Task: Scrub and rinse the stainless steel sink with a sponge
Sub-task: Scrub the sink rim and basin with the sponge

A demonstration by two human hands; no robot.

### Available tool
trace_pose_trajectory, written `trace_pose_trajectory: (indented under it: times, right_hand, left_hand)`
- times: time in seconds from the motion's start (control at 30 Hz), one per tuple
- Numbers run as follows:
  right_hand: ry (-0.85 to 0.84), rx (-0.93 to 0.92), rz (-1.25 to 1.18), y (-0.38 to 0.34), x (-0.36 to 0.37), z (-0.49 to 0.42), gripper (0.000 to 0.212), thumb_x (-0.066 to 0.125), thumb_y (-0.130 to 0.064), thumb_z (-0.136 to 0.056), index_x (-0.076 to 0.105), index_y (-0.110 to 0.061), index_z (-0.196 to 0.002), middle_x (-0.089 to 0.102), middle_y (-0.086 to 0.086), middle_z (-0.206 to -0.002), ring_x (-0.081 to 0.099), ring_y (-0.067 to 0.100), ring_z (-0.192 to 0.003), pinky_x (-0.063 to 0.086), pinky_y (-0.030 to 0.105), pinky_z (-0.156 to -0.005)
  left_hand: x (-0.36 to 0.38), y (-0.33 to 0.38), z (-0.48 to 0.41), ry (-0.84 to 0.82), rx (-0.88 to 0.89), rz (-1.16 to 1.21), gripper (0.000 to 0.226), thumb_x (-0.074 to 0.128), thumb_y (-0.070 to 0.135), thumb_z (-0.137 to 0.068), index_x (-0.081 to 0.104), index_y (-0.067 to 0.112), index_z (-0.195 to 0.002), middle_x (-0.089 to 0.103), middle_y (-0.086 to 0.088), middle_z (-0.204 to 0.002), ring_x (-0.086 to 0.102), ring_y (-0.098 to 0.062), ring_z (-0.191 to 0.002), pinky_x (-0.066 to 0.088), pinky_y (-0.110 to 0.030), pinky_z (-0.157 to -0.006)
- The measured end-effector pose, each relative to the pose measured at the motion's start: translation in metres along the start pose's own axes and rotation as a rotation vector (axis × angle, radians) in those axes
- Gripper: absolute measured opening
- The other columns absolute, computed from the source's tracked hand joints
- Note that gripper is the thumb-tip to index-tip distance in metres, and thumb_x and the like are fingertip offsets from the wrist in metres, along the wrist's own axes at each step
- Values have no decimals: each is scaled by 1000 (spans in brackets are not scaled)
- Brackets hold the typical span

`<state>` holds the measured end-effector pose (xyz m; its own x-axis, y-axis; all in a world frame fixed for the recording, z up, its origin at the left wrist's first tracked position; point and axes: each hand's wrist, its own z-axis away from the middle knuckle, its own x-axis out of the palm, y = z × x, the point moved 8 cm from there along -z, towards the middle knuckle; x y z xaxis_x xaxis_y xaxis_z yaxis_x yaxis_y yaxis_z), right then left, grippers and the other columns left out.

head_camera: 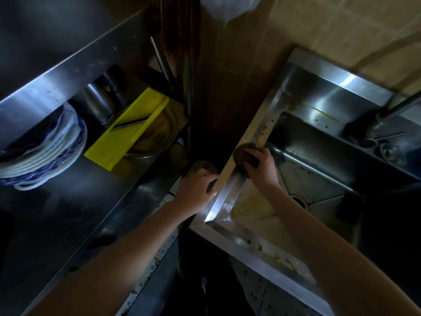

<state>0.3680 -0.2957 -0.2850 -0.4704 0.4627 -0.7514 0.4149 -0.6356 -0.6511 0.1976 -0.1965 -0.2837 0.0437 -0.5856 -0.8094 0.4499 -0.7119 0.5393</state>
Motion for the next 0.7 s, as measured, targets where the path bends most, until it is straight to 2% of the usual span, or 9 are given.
trace_pose_trajectory:
  times: [0.2,0.37,0.47,0.7]
  right_hand:
    - [1,41,22,13,-17,-57,41,61,-12,-88,57,-21,-128,44,7,-130,45,31,-119,41,39,-105]
    - [15,80,19,19,-30,-88,39,57,-14,-92,55,-20,-130,40,8,-138,42,33,-122,37,38,-105]
    - [19,65,47,16,-31,-80,41,55,-12,-92,53,-22,-132,38,8,-141,40,33,-123,35,39,-107]
    - [-2,-78,43,13,-25,-43,40,58,-11,-90,55,-18,-130,41,10,-137,41,33,-122,37,39,-105]
  left_hand:
    - [2,-2,-1,22,-33,27,49,57,34,-91,42,32,-137,44,0,-138,46,-17,-124,44,-31,-98]
    - [-1,2,-8,57,-51,12,49,53,31,-94,38,28,-140,43,-2,-141,44,-19,-127,43,-34,-101]
    - [-1,8,-18,73,-71,-18,49,47,31,-96,34,27,-143,41,-4,-144,43,-22,-128,43,-36,-100]
    - [2,35,-47,81,-16,-150,46,45,27,-94,35,23,-140,44,-5,-136,51,-28,-116,46,-42,-89]
